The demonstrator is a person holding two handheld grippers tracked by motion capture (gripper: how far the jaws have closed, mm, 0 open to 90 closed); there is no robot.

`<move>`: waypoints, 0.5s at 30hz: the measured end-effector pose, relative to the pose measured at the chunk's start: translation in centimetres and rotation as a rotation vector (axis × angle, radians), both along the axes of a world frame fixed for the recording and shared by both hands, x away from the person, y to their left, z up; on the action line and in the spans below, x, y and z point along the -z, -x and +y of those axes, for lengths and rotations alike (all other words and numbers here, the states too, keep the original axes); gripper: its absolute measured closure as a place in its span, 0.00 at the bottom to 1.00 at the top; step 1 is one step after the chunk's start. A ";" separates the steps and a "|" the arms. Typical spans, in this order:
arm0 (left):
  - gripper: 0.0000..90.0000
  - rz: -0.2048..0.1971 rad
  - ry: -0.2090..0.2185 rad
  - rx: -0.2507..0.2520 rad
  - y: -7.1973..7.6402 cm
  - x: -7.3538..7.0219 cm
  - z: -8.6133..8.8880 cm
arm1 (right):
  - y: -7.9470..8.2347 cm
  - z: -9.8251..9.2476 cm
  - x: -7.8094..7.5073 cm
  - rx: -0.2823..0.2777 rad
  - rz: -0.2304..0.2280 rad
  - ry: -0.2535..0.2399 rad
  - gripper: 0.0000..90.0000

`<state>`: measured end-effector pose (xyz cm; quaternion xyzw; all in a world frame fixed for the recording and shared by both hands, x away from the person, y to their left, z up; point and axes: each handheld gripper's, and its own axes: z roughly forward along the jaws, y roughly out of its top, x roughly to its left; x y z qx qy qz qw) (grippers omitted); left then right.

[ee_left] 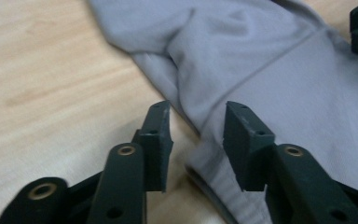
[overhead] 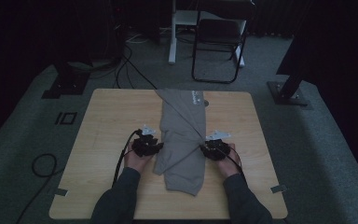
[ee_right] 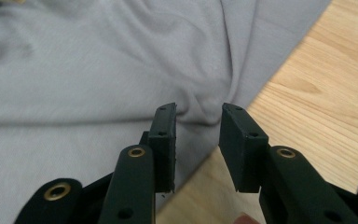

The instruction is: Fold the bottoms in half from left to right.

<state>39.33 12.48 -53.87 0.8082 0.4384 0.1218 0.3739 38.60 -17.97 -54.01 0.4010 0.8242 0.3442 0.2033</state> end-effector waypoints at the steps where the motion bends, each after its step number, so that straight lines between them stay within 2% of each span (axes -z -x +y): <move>1: 0.65 0.008 -0.004 0.000 0.1 0.3 -0.1 | 0.2 -0.2 0.0 -0.001 -0.003 -0.004 0.73; 3: 0.64 0.022 -0.011 0.006 0.2 0.6 -0.4 | 0.3 -0.6 0.0 0.004 -0.001 -0.011 0.73; 4: 0.68 0.020 -0.014 0.001 0.4 0.7 -0.6 | 0.3 -0.9 0.1 0.012 0.002 -0.016 0.73; 6: 0.81 0.010 -0.018 -0.005 0.5 0.7 -0.8 | 0.2 -1.4 0.2 0.030 0.011 -0.036 0.73; 7: 0.81 0.006 -0.009 -0.006 0.7 0.5 -0.9 | 0.2 -1.4 0.2 0.030 0.011 -0.036 0.73; 8: 0.90 -0.002 0.001 -0.006 0.9 0.3 -1.1 | 0.1 -1.8 0.3 0.045 0.014 -0.055 0.73; 11: 0.92 -0.021 0.015 -0.001 1.5 -0.3 -1.8 | 0.2 -2.0 0.2 0.049 0.011 -0.059 0.73; 15: 0.92 -0.068 0.033 0.044 2.9 -1.6 -3.4 | 0.3 -2.1 0.0 0.054 -0.002 -0.069 0.73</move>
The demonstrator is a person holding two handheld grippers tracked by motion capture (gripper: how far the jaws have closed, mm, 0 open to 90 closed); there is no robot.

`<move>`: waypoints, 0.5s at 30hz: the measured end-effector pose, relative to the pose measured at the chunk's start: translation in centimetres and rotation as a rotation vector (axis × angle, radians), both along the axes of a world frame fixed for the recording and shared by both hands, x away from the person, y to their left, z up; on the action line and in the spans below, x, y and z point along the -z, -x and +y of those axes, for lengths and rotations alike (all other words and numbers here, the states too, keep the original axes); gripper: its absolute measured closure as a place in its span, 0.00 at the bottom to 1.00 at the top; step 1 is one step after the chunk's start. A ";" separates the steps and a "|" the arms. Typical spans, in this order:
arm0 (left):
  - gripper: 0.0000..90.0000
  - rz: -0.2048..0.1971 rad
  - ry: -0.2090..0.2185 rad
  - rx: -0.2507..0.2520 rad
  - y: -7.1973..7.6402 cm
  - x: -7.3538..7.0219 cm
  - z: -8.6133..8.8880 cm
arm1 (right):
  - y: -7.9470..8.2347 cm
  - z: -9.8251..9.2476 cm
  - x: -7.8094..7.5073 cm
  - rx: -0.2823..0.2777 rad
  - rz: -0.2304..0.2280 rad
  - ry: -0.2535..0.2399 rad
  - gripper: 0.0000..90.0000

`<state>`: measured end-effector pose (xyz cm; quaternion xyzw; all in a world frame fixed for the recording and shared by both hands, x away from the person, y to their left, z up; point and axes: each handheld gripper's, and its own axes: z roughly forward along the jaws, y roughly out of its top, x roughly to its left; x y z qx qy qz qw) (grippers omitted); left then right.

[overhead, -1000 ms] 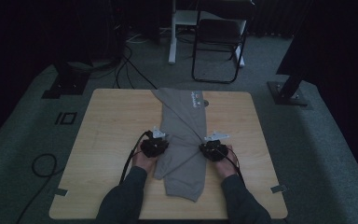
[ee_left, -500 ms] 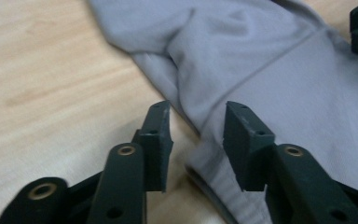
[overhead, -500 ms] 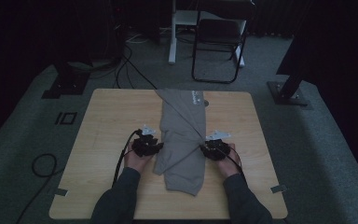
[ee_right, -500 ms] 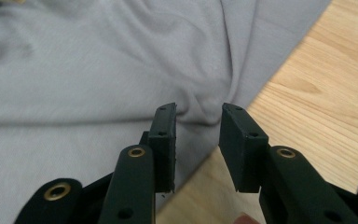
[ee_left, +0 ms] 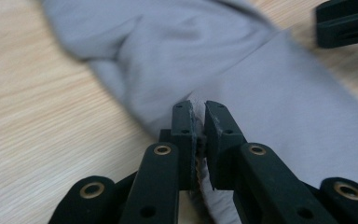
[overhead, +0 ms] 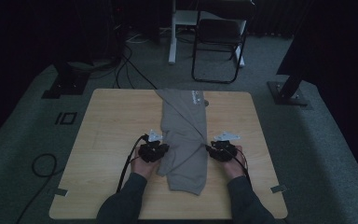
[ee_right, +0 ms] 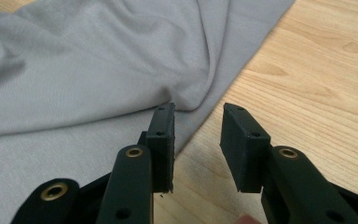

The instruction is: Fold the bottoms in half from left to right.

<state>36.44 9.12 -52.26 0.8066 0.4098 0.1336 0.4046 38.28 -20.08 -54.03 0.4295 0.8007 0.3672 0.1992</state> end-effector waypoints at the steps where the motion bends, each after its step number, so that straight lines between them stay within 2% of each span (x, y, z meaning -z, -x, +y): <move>1: 0.92 -0.006 0.001 0.012 0.2 -0.2 -0.3 | 0.0 0.0 0.0 0.001 -0.002 -0.001 0.73; 3: 0.92 -0.006 0.024 0.049 0.8 -0.6 -1.2 | 0.0 -0.1 -0.1 0.004 -0.004 -0.002 0.73; 8: 0.92 0.000 -0.004 0.139 1.7 -0.1 -3.7 | 0.1 -0.3 -0.2 0.014 -0.006 -0.012 0.73; 11: 0.92 0.023 -0.013 0.172 2.0 0.6 -5.1 | 0.2 -0.3 -0.1 0.013 -0.004 -0.010 0.73; 13: 0.92 0.034 -0.002 0.201 2.5 0.8 -6.0 | 0.3 -0.4 -0.2 0.011 -0.004 -0.008 0.73; 15: 0.92 0.034 -0.002 0.201 2.5 0.8 -6.0 | 0.3 -0.5 -0.2 0.012 -0.006 -0.009 0.73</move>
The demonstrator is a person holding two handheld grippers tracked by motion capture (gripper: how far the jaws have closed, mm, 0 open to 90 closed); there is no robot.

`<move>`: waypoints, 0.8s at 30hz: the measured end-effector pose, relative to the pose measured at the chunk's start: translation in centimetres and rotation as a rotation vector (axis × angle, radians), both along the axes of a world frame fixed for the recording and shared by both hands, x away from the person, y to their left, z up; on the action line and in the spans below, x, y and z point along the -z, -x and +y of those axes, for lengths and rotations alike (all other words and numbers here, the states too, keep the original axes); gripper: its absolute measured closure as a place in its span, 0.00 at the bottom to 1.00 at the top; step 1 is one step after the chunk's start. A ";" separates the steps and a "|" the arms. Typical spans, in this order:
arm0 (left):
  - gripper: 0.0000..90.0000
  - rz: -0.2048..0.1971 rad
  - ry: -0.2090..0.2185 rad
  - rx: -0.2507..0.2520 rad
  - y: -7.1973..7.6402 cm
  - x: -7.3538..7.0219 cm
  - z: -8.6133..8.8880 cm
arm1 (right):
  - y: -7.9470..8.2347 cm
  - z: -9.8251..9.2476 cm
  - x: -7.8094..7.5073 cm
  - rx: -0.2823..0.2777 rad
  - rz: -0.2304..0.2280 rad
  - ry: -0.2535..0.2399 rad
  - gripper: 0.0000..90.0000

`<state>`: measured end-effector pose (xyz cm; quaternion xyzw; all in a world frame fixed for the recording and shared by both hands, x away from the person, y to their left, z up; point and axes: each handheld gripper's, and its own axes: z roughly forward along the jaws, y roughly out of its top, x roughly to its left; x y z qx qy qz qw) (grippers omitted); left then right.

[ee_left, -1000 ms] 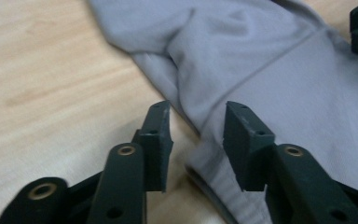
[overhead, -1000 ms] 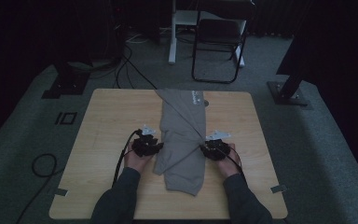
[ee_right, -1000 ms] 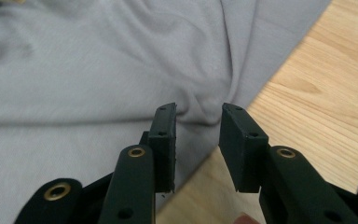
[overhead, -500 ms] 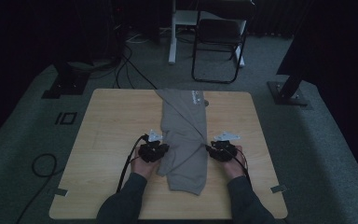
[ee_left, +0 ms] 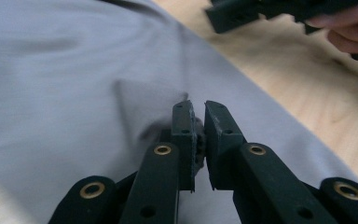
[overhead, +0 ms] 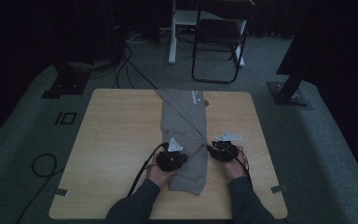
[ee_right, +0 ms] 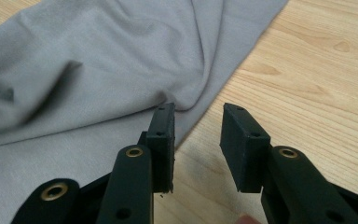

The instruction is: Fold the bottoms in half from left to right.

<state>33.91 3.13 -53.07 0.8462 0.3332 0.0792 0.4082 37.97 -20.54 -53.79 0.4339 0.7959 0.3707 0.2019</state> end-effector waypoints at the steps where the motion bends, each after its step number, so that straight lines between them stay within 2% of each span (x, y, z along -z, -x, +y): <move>1: 0.92 0.003 0.014 0.054 1.0 -0.2 -1.0 | 0.0 0.0 0.0 0.000 0.000 0.000 0.73; 2: 0.92 0.000 0.020 0.099 1.8 -0.4 -1.8 | 0.1 -0.1 -0.2 -0.001 -0.005 -0.003 0.73; 6: 0.90 -0.002 0.028 0.138 2.4 -0.6 -2.3 | 0.3 -0.1 -0.3 -0.004 -0.005 -0.001 0.73; 7: 0.90 0.009 0.053 0.178 2.8 -0.9 -2.2 | 0.5 -0.1 -0.3 -0.007 -0.006 -0.001 0.73; 8: 0.77 0.009 0.057 0.178 3.0 -1.0 -2.0 | 1.1 0.0 -0.6 -0.022 -0.011 0.008 0.73; 9: 0.73 0.003 0.060 0.182 3.1 -1.2 -1.7 | 1.3 0.1 -0.6 -0.028 -0.013 0.006 0.73; 12: 0.70 -0.011 0.088 0.155 3.1 -1.9 -0.2 | 2.7 0.5 -1.0 -0.067 -0.013 0.006 0.72; 14: 0.69 -0.027 0.082 0.131 2.9 -2.6 1.0 | 3.9 0.9 -1.2 -0.104 -0.020 0.011 0.71; 17: 0.67 -0.046 0.068 0.098 3.2 -2.8 2.9 | 5.9 1.6 -1.6 -0.166 -0.023 -0.011 0.70; 18: 0.67 -0.046 0.068 0.098 3.2 -2.8 2.9 | 5.9 1.6 -1.6 -0.166 -0.023 -0.011 0.70; 19: 0.66 -0.031 0.070 0.067 3.7 -2.3 4.7 | 7.4 2.0 -1.7 -0.205 -0.010 -0.036 0.69; 20: 0.65 -0.031 0.070 0.067 3.7 -2.3 4.7 | 7.8 2.1 -1.6 -0.218 -0.005 -0.045 0.69; 21: 0.64 -0.011 0.060 0.056 4.0 -1.7 6.0 | 8.4 2.3 -1.6 -0.237 0.004 -0.057 0.68; 24: 0.61 0.027 0.059 0.061 4.8 -0.5 6.9 | 9.7 3.1 -1.2 -0.297 0.034 -0.077 0.64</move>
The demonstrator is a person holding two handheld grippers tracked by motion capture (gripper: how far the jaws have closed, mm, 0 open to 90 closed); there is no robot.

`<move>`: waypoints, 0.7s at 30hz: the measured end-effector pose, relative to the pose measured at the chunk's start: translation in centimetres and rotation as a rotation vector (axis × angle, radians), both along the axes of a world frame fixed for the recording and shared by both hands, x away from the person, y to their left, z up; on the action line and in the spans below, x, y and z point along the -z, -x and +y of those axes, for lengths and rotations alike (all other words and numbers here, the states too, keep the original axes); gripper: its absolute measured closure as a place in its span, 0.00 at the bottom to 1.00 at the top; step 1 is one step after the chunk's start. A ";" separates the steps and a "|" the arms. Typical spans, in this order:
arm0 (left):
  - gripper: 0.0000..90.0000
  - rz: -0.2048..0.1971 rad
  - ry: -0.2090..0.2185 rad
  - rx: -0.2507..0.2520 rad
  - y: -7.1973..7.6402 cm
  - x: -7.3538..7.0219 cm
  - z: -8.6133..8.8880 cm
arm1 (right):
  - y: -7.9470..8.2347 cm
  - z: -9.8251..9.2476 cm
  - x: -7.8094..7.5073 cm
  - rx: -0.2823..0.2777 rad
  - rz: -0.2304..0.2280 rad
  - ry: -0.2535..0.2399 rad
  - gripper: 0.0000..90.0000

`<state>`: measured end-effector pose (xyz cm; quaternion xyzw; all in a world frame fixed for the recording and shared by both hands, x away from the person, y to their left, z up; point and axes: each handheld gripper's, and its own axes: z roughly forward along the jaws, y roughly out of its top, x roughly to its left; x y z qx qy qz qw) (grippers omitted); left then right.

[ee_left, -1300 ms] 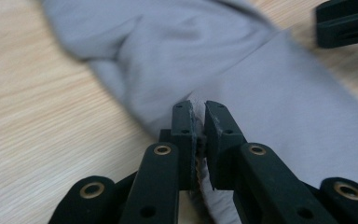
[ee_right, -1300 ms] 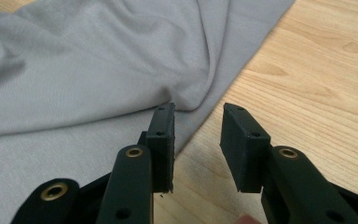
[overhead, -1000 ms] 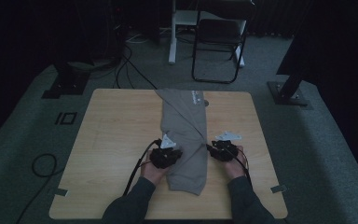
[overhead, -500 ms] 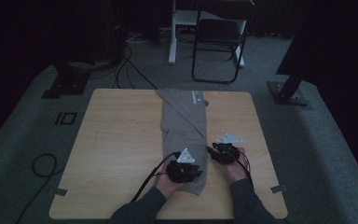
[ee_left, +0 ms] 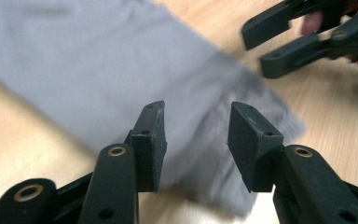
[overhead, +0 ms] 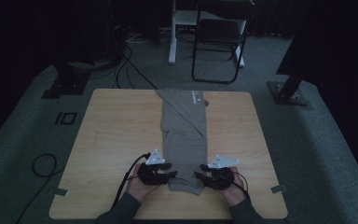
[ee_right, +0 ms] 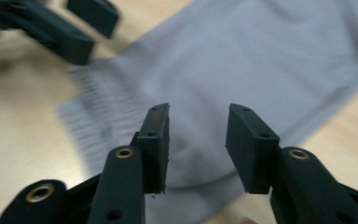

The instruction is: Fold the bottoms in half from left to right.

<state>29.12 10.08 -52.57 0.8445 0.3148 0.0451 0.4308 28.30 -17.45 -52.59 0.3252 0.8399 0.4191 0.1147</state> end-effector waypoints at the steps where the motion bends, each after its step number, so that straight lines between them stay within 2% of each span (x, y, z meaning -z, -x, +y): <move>1: 0.59 0.009 -0.003 0.012 0.3 0.3 0.0 | 0.3 0.3 0.2 -0.016 0.008 0.001 0.63; 5: 0.54 -0.006 -0.061 0.030 0.9 1.0 -0.9 | 0.5 1.4 1.1 -0.081 0.032 0.031 0.60; 6: 0.55 -0.006 -0.061 0.030 0.9 1.0 -0.9 | 0.5 1.6 1.3 -0.094 0.040 0.040 0.60; 7: 0.57 -0.011 -0.087 0.027 0.8 1.1 -1.1 | 0.5 1.8 1.5 -0.102 0.039 0.062 0.61; 8: 0.62 0.000 -0.105 0.016 0.6 1.4 -1.2 | 0.4 2.0 1.7 -0.101 0.039 0.076 0.61; 9: 0.66 0.007 -0.109 0.013 0.5 1.6 -1.2 | 0.4 2.0 1.9 -0.106 0.046 0.092 0.63; 11: 0.77 0.014 -0.104 0.006 0.4 1.7 -1.2 | 0.3 1.9 2.1 -0.107 0.059 0.099 0.73; 12: 0.79 0.014 -0.104 0.006 0.4 1.7 -1.2 | 0.3 1.9 2.1 -0.107 0.059 0.099 0.73; 13: 0.81 0.001 -0.088 0.015 0.7 1.2 -1.3 | 0.3 1.6 1.7 -0.109 0.065 0.079 0.78; 16: 0.86 -0.023 -0.053 0.033 1.3 0.2 -1.5 | 0.5 0.9 0.7 -0.124 0.053 0.048 0.80; 17: 0.88 -0.023 -0.053 0.033 1.3 0.2 -1.5 | 0.5 0.9 0.7 -0.124 0.053 0.048 0.80; 18: 0.88 -0.033 -0.046 0.055 1.8 -0.3 -1.7 | 0.9 0.4 0.1 -0.131 0.053 0.031 0.80; 21: 0.88 -0.028 -0.034 0.090 2.6 -0.7 -2.0 | 1.7 -0.4 -0.3 -0.148 0.048 0.026 0.80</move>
